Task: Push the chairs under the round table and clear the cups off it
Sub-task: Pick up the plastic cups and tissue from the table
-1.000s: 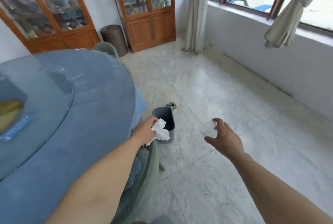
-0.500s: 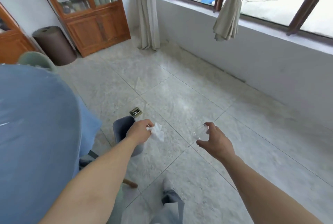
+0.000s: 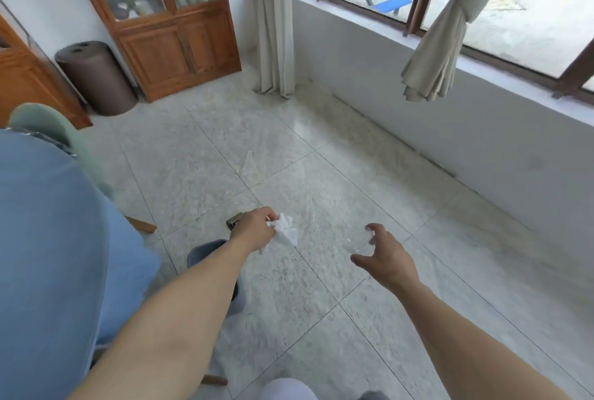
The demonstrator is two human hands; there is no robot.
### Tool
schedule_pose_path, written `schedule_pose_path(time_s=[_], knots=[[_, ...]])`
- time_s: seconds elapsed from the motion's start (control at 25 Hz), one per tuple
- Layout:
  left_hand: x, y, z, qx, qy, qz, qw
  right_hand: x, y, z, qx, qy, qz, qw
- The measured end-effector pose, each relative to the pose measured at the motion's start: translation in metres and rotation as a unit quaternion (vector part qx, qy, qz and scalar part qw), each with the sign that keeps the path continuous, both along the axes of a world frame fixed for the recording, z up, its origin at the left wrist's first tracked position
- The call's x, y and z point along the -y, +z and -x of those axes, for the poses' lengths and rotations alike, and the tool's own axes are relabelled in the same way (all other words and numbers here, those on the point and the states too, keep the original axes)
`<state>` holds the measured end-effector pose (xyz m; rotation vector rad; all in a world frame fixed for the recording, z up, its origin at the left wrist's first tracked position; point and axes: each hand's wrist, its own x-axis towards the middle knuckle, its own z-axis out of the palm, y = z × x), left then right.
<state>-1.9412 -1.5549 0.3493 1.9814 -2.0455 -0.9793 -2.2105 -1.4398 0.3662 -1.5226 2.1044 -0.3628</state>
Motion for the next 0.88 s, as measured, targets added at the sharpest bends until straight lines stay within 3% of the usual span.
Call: schedule_pose_path(time_s=[0.36, 0.56, 0.88], knots=[[0.100, -0.003, 0.042, 0.001, 0.137, 0.022, 0.990, 0.191, -0.002, 0.064, -0.015, 0.137, 0.022, 0.990], [0.115, 0.002, 0.055, -0.002, 0.233, 0.015, 0.972, 0.277, 0.009, 0.075, -0.019, 0.236, 0.018, 0.971], [0.090, 0.001, -0.014, 0.015, 0.429, 0.019, 0.903, 0.351, 0.007, -0.029, 0.002, 0.412, 0.017, 0.911]])
